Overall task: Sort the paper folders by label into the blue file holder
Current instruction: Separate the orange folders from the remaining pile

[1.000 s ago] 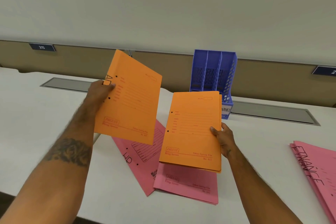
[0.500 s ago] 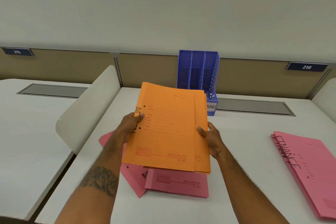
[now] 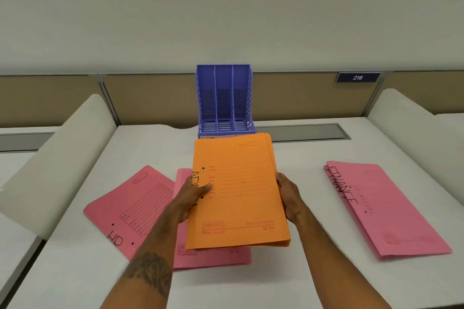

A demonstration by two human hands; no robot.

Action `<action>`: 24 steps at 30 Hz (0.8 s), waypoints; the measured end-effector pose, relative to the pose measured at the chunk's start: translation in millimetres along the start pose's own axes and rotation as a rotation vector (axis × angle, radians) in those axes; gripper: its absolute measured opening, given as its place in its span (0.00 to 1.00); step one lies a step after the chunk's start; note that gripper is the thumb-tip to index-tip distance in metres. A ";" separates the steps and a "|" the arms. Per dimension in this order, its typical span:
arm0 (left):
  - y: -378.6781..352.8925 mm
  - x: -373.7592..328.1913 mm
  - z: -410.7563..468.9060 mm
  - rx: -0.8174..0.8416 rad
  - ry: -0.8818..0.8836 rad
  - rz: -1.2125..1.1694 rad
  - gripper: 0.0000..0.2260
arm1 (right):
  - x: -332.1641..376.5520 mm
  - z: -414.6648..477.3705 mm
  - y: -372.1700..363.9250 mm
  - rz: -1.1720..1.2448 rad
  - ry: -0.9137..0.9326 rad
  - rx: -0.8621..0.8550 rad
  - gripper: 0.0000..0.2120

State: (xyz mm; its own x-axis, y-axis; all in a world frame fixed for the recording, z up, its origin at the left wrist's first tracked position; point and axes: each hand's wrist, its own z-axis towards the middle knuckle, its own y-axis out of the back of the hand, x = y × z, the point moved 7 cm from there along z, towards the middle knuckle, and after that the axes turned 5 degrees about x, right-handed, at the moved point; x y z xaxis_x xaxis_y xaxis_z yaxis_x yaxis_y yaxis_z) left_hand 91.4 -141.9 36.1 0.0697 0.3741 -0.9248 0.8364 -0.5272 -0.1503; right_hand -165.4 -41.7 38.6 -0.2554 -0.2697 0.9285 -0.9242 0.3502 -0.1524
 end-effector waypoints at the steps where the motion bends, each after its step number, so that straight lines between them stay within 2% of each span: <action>1: -9.4 -1.2 4.3 -0.003 -0.007 0.019 0.20 | -0.2 -0.2 8.9 0.001 -0.006 0.003 0.20; 3: -29.6 -3.2 12.9 0.001 -0.031 0.068 0.21 | 0.1 0.9 28.2 0.008 -0.010 0.022 0.21; 5: -53.2 -4.4 21.4 0.014 -0.060 0.121 0.23 | 2.7 4.3 50.5 -0.004 0.007 0.049 0.17; 11: -124.2 8.6 50.8 -0.023 -0.073 0.202 0.24 | 4.8 18.1 129.1 -0.117 -0.036 0.018 0.18; 17: -169.4 38.5 71.9 -0.200 -0.027 0.178 0.21 | -5.6 31.3 194.4 -0.226 -0.085 -0.048 0.18; 21: -184.3 60.3 75.7 -0.308 0.049 0.192 0.30 | -26.4 34.3 221.7 -0.324 -0.101 -0.098 0.20; 24: -190.7 72.1 76.7 -0.333 0.069 0.188 0.30 | -36.5 35.3 233.1 -0.374 -0.106 -0.135 0.18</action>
State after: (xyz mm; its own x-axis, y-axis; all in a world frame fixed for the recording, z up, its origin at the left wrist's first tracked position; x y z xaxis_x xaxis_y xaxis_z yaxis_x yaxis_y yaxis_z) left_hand -104.8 -72.9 -28.7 0.2652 0.3515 -0.8979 0.9356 -0.3189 0.1516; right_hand -381.5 18.1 -42.8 0.0565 -0.4893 0.8703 -0.9152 0.3231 0.2410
